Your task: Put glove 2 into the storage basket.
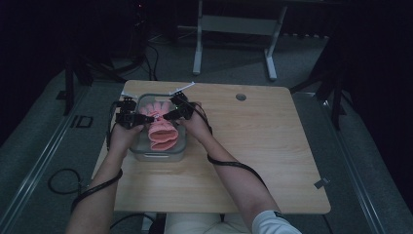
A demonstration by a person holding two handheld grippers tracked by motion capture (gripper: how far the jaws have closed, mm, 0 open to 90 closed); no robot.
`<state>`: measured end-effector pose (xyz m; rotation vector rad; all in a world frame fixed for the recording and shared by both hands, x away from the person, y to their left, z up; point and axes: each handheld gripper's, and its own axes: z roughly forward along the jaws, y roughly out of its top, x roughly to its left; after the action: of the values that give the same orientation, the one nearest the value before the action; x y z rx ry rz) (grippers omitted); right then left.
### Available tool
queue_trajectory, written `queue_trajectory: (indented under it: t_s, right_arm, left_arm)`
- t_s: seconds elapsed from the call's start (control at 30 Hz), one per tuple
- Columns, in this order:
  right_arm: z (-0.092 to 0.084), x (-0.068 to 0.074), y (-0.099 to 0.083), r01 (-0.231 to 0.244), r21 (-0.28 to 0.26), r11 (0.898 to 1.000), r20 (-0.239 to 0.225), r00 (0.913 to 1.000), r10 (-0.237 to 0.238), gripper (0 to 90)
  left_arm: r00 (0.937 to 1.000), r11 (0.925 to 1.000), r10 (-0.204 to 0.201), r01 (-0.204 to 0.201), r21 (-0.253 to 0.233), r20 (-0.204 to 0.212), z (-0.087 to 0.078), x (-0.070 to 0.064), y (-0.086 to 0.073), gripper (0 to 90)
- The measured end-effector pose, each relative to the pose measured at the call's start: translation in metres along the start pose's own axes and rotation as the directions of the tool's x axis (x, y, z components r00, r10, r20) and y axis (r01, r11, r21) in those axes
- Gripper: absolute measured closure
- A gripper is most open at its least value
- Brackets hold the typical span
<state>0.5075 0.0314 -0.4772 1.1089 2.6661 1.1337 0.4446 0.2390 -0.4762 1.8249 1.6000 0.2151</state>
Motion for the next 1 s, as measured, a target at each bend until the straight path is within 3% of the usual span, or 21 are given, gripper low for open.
queue_trajectory:
  t_s: [0.03, 0.47, 0.63, 0.77, 0.9, 0.93, 0.97, 1.0]
  right_arm:
    - [0.0, 0.0, 0.0, 0.001, 0.001, 1.0, -0.001, 1.0, -0.001, 59.0]
    - [-0.011, 0.005, 0.005, 0.003, -0.033, 0.999, -0.044, 0.999, -0.005, 58.6]
    - [-0.018, 0.007, 0.007, 0.013, -0.05, 0.999, -0.047, 0.9988, -0.015, 56.8]
    - [-0.032, 0.006, 0.009, 0.022, -0.071, 0.997, -0.05, 0.9984, -0.026, 52.2]
    - [-0.041, 0.005, 0.009, 0.043, -0.072, 0.997, -0.058, 0.9972, -0.047, 45.7]
    - [-0.043, 0.005, 0.009, 0.045, -0.072, 0.996, -0.063, 0.9968, -0.05, 43.2]
    - [-0.045, 0.005, 0.009, 0.056, -0.075, 0.996, -0.064, 0.9961, -0.06, 40.8]
    - [-0.048, 0.005, 0.008, 0.064, -0.077, 0.995, -0.062, 0.9957, -0.069, 38.6]
  left_arm:
    - [0.9999, 0.9999, -0.002, 0.002, -0.011, -0.015, -0.003, 0.002, 0.0, 41.5]
    - [0.9998, 0.9996, 0.013, -0.013, -0.026, -0.013, -0.012, 0.002, 0.0, 41.5]
    - [0.9995, 0.9985, 0.025, -0.026, -0.048, -0.016, -0.019, -0.002, 0.002, 41.5]
    - [0.9984, 0.9955, 0.056, -0.056, -0.077, -0.002, -0.031, -0.013, 0.005, 41.2]
    - [0.9959, 0.9925, 0.09, -0.09, -0.083, -0.004, -0.037, -0.024, 0.006, 35.7]
    - [0.9944, 0.9912, 0.105, -0.104, -0.082, 0.012, -0.039, -0.027, 0.006, 33.7]
    - [0.9918, 0.989, 0.122, -0.119, -0.088, 0.038, -0.04, -0.03, 0.005, 26.9]
    - [0.9912, 0.9882, 0.127, -0.123, -0.091, 0.038, -0.041, -0.033, 0.005, 22.5]
